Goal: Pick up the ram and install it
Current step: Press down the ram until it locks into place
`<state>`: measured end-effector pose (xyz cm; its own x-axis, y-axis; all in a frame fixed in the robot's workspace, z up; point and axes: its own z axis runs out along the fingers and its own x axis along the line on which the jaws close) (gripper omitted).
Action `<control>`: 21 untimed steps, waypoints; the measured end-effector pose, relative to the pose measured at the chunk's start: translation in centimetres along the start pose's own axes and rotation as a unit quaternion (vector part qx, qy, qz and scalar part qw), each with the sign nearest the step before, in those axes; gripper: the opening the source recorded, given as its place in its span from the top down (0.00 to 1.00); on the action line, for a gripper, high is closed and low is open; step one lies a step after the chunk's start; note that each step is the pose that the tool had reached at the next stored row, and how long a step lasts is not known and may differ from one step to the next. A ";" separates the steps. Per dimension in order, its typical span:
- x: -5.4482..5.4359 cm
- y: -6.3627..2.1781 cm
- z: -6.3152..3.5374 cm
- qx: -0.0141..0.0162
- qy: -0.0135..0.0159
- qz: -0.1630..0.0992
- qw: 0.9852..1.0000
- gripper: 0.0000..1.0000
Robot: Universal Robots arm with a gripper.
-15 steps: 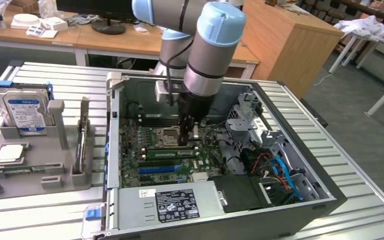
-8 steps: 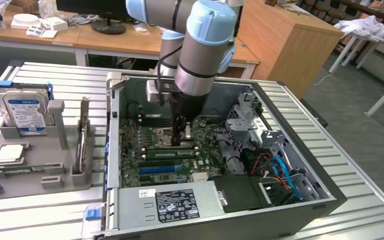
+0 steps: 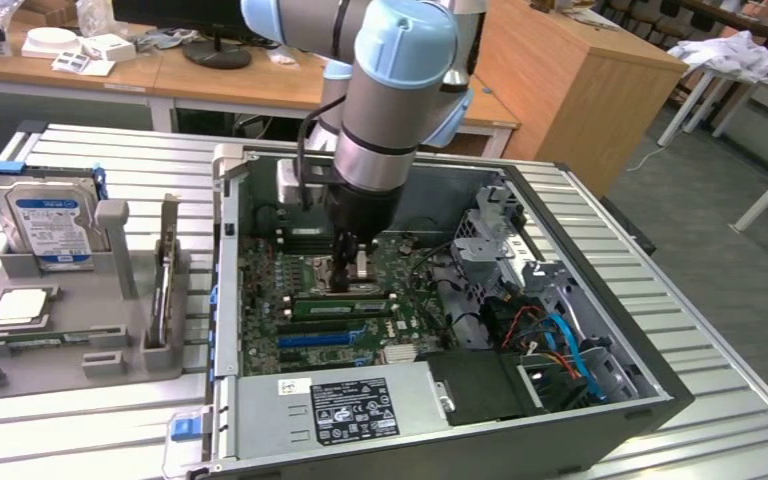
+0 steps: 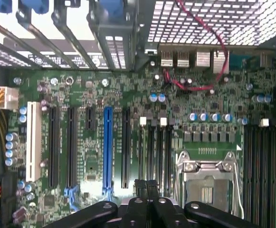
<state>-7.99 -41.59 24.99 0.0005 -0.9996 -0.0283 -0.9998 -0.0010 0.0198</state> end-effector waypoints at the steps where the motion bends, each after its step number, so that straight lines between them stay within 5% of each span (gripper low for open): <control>1: 0.0 0.14 0.01 0.000 0.000 0.000 1.000 0.89; 21: 0.0 0.48 0.76 0.000 0.000 0.000 1.000 0.89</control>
<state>-8.48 -41.59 24.23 0.0004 -0.9996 -0.0282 -0.9998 -0.0010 0.0199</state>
